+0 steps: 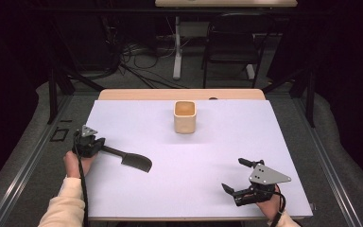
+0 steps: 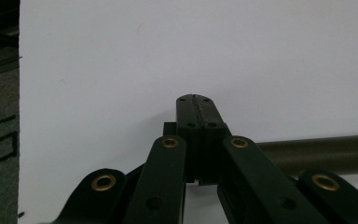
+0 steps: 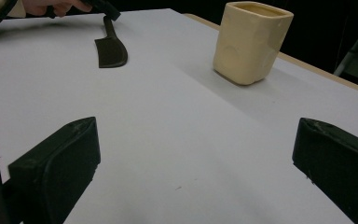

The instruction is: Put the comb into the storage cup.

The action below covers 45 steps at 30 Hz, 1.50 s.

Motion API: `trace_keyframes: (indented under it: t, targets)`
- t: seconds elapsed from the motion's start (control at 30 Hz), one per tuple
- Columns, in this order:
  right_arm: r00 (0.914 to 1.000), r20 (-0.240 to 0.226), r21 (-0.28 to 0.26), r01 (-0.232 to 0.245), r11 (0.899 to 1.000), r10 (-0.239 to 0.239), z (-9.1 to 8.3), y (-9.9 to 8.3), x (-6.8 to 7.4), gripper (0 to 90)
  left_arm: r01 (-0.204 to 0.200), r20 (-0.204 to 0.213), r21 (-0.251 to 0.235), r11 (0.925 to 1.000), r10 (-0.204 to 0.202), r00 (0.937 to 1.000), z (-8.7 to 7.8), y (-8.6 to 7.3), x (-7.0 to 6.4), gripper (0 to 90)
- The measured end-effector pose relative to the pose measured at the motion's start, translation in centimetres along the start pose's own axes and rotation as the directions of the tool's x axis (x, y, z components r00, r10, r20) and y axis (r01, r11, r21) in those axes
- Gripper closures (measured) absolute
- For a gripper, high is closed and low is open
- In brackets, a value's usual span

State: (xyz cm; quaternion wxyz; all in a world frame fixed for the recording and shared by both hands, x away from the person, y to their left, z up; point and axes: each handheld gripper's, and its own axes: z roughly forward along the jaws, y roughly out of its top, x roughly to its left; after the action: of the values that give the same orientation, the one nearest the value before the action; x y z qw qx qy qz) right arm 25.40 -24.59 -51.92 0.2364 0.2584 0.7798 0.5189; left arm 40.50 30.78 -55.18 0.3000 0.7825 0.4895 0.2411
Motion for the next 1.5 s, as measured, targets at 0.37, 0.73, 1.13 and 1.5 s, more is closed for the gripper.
trace_keyframes:
  t: [0.37,0.73,1.13,1.5]
  targets:
    - [1.0000,0.004,0.002,-0.001,1.000,0.001,0.1,0.0,-0.1,0.5,-0.025,0.006,0.064,0.9976,0.025,0.9997,-0.2,-0.4,0.1,90.0]
    - [1.0000,0.006,0.005,0.000,1.000,0.000,0.0,0.0,-0.1,0.5,-0.033,0.007,0.084,0.9960,0.032,0.9995,-0.7,-0.5,-0.3,90.0]
    - [1.0000,0.008,0.014,-0.004,1.000,0.004,0.0,-0.1,-0.1,0.5,-0.050,0.006,0.096,0.9941,0.049,0.9988,-1.2,-0.7,-0.7,90.0]
    - [1.0000,0.008,0.016,-0.005,1.000,0.005,0.1,-0.1,-0.2,0.5,-0.059,0.021,0.118,0.9912,0.057,0.9981,-1.7,-0.9,-1.4,90.0]
